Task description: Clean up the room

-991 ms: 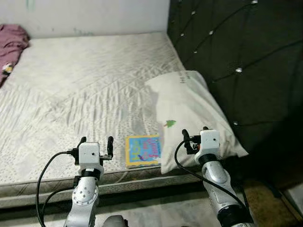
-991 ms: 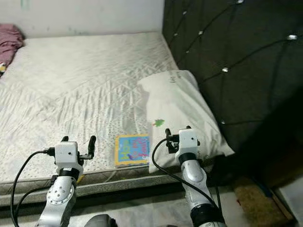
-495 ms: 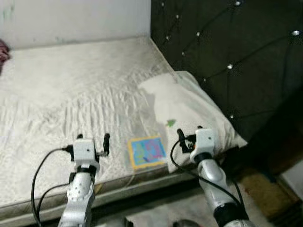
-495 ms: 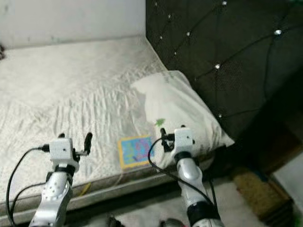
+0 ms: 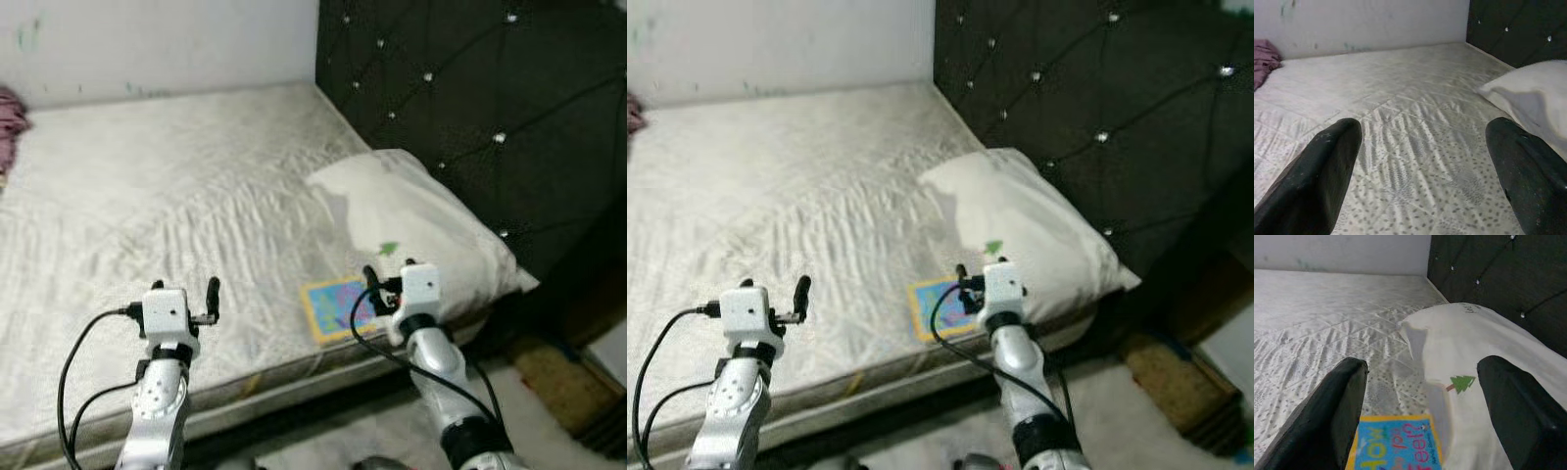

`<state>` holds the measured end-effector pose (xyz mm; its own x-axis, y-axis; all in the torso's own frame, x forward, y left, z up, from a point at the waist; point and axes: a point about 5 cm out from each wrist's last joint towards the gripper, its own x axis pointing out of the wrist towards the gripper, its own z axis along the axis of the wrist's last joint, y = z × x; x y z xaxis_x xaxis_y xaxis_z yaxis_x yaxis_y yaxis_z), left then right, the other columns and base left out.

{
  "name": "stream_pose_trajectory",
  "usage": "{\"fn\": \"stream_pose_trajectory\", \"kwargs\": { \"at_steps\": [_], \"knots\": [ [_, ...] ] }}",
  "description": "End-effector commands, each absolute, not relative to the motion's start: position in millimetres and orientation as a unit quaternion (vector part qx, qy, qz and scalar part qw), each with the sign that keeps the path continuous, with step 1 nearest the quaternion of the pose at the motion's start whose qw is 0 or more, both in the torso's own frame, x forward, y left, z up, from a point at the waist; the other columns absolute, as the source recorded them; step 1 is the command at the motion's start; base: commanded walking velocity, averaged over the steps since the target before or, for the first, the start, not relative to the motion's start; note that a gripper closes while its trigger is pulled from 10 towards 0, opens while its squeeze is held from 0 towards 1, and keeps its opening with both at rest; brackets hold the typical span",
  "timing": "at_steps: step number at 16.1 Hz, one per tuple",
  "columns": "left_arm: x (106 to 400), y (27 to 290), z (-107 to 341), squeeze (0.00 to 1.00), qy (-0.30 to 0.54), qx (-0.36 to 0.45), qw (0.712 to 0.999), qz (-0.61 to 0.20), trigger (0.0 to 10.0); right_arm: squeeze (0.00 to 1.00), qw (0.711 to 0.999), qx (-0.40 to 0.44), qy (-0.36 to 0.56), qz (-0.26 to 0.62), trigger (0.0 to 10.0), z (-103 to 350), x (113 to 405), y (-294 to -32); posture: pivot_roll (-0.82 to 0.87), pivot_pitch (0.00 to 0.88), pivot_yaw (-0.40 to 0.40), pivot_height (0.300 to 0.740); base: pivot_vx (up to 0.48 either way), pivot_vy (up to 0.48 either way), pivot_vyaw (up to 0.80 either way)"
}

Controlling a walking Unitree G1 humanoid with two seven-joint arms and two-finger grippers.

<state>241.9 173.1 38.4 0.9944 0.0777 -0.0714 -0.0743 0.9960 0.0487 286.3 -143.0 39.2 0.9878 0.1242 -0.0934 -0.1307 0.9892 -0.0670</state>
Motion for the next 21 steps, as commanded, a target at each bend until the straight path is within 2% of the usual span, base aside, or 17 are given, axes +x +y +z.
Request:
{"fn": "stream_pose_trajectory", "kwargs": {
  "at_steps": [1,3,9,10,21],
  "knots": [
    [243.8,167.4,41.0,0.00,0.030,0.028,0.999,0.030,10.0,0.00,0.997,-0.039,0.048,0.053,10.0,37.9,285.6,-150.8,-0.02,0.000,0.012,0.740,0.000,0.000,0.00],
    [244.4,166.9,41.7,0.00,0.026,0.029,0.999,0.029,10.0,0.00,0.996,-0.047,0.046,0.059,10.0,38.2,285.5,-149.0,-0.02,0.000,0.013,0.740,0.000,0.000,0.00],
    [244.5,166.2,39.2,0.00,0.037,0.020,0.999,0.025,10.0,0.00,0.996,-0.050,0.047,0.056,10.0,37.8,285.4,-149.4,-0.02,0.000,0.016,0.740,0.000,0.000,0.80],
    [244.2,166.0,39.3,0.00,0.037,0.020,0.999,0.024,10.0,0.00,0.996,-0.049,0.047,0.055,10.0,37.7,285.3,-149.6,-0.02,0.000,0.016,0.740,0.000,0.000,0.00],
    [244.1,167.3,37.6,0.00,0.044,0.014,0.999,0.020,10.0,0.00,0.996,-0.044,0.051,0.051,10.0,36.3,284.9,-149.0,-0.02,0.000,0.020,0.740,0.000,0.440,0.00]
  ]
}}
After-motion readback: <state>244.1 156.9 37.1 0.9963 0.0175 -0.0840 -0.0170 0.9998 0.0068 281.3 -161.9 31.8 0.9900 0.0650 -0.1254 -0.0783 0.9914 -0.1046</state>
